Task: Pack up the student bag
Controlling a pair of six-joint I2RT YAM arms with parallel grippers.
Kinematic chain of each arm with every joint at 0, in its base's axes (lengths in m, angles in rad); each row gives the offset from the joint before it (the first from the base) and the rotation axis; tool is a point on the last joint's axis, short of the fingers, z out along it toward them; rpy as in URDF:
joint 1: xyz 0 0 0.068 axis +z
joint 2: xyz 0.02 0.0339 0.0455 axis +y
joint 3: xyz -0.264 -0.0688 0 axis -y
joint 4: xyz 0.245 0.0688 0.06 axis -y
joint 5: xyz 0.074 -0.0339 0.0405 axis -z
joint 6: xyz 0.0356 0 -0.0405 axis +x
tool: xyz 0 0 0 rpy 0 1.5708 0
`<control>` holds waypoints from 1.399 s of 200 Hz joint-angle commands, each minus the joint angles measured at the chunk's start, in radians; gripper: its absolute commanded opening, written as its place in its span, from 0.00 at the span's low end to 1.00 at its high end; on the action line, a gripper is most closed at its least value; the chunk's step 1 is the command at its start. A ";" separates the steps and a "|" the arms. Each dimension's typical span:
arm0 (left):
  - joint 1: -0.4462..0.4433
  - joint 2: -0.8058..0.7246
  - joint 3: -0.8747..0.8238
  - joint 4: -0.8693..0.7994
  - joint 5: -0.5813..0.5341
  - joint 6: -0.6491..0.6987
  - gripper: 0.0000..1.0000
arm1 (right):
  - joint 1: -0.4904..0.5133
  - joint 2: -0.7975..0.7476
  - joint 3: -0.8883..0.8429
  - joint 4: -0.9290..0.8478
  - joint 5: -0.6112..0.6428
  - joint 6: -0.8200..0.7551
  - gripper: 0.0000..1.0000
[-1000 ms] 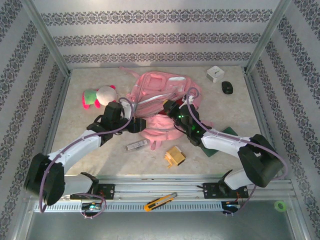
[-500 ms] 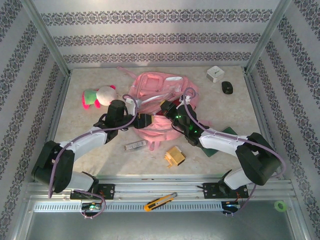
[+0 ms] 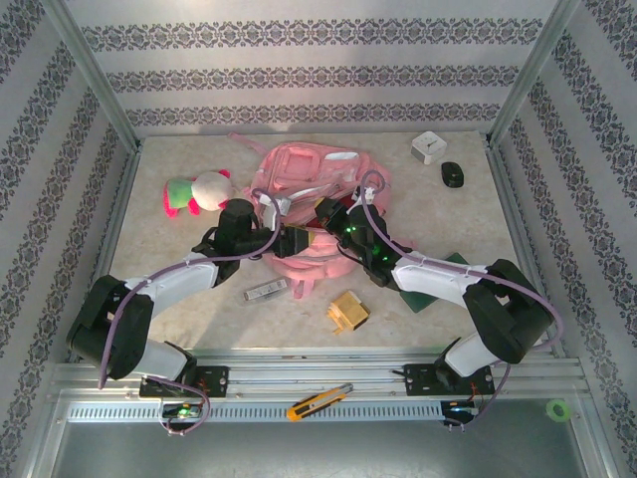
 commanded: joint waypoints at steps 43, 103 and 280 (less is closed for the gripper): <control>-0.011 -0.006 0.026 -0.082 -0.175 0.003 0.48 | 0.010 -0.026 0.033 0.098 -0.049 0.009 0.00; -0.023 0.004 0.045 -0.134 -0.223 -0.002 0.35 | 0.010 -0.045 0.022 0.095 -0.044 0.001 0.00; 0.078 -0.034 0.091 -0.384 -0.338 0.141 0.00 | -0.296 -0.237 0.002 -0.086 -0.483 -0.008 0.11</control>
